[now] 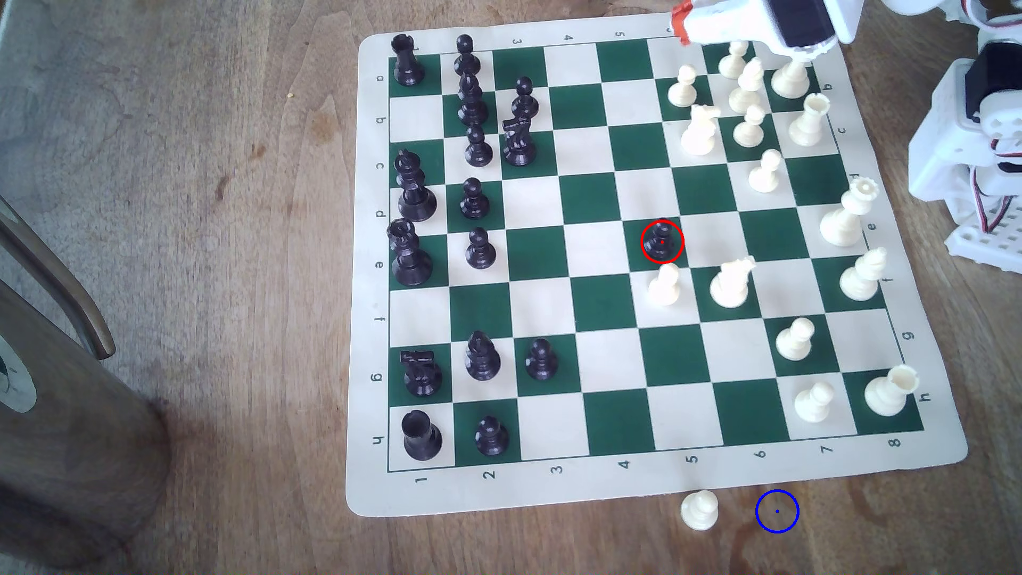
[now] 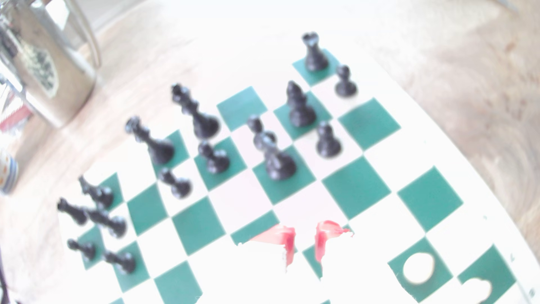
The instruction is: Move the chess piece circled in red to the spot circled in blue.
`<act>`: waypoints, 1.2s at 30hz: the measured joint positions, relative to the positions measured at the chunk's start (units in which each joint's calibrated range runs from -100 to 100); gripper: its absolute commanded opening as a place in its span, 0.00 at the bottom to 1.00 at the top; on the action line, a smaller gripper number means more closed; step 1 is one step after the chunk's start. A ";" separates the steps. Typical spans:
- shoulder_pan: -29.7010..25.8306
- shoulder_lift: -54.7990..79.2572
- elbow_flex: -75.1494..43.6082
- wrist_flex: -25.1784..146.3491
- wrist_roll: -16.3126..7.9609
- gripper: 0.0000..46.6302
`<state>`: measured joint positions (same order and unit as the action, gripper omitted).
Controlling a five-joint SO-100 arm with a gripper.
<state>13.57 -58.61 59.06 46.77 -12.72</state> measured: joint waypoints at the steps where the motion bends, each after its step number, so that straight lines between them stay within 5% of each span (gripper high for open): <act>1: 0.00 2.35 -2.62 1.20 -1.22 0.14; 6: 1.03 17.26 -17.17 10.28 -6.50 0.26; 12: -1.77 30.00 -25.85 20.80 -7.67 0.29; 19: -13.20 31.42 -28.65 27.49 -9.57 0.27; 36: -17.70 48.93 -29.46 16.89 -11.18 0.29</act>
<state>-4.13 -9.68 29.60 63.67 -23.91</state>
